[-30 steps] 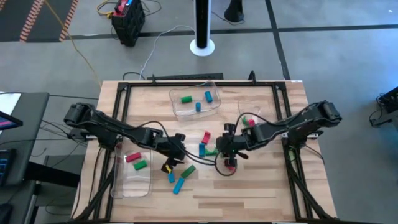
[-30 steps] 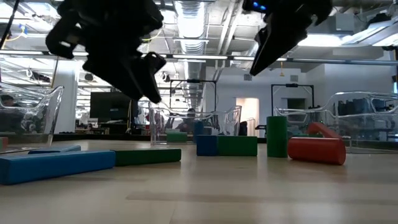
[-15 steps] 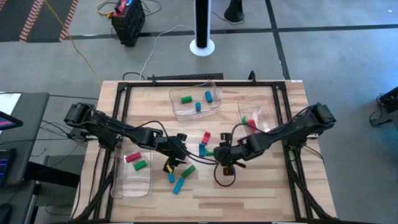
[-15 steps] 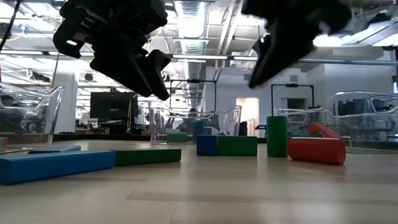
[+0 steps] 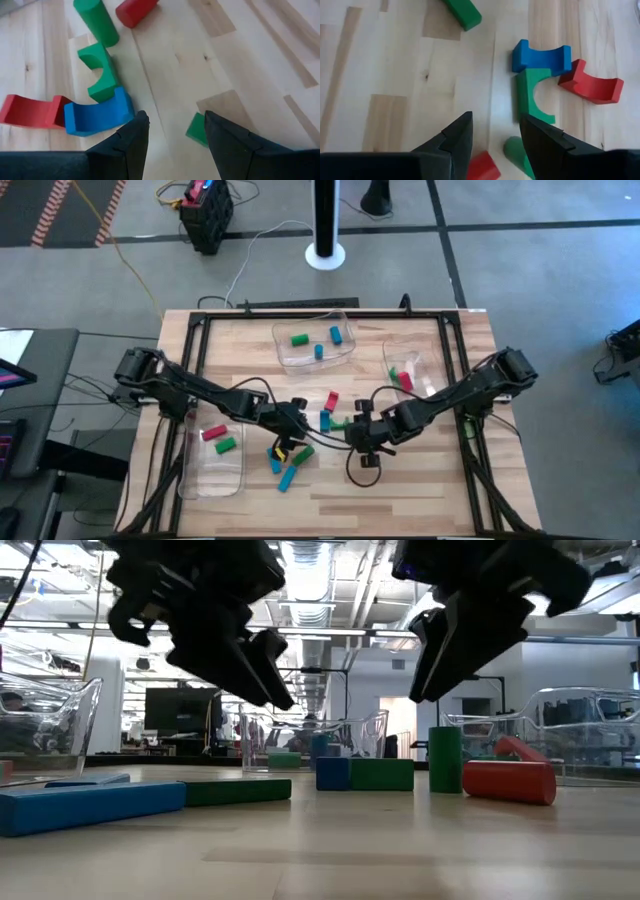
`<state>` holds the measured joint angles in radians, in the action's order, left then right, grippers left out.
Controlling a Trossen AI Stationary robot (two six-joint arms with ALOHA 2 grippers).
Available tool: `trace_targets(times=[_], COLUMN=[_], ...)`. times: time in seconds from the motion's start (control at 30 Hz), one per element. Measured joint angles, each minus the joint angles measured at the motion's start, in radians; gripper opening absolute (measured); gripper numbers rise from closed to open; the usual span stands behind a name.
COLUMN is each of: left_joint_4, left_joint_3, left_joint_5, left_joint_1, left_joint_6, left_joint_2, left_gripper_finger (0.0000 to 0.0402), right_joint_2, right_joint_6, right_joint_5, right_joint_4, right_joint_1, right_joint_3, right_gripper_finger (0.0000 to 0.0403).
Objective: Sort blocks by size
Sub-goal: Put the blue arch block into the right transparent bin
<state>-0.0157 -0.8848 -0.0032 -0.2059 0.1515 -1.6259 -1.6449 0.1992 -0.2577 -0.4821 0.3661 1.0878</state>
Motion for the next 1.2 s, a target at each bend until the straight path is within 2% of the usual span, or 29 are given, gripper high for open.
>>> trace_targets(times=[0.23,0.57,0.67,1.0,1.2], left_joint_4=[-0.133,-0.135,-0.134,-0.124,-0.102], left_joint_3=[-0.004,-0.084,-0.101,-0.109,-0.109], left_joint_5=[0.0,-0.005,-0.005,-0.009,-0.008], left_joint_1=[0.048,0.086,0.086,0.086,0.086], left_joint_6=[-0.056,-0.063,-0.049,-0.004,0.005], left_joint_2=[-0.114,-0.237,-0.258,-0.259,-0.251], left_gripper_finger=[0.0185,0.0178,0.0151,0.0024,0.0023], right_joint_2=[0.004,0.005,0.005,0.005,0.005], right_joint_6=[0.01,0.014,0.014,0.027,0.036], right_joint_5=[0.0,0.0,0.0,-0.001,-0.002], right_joint_4=[0.007,0.012,0.011,0.015,0.015], right_joint_1=[0.026,0.026,0.027,0.026,0.026], right_joint_3=[0.0,0.0,0.0,0.0,0.0], right_gripper_finger=[0.0177,0.0168,0.0167,0.0167,0.0167])
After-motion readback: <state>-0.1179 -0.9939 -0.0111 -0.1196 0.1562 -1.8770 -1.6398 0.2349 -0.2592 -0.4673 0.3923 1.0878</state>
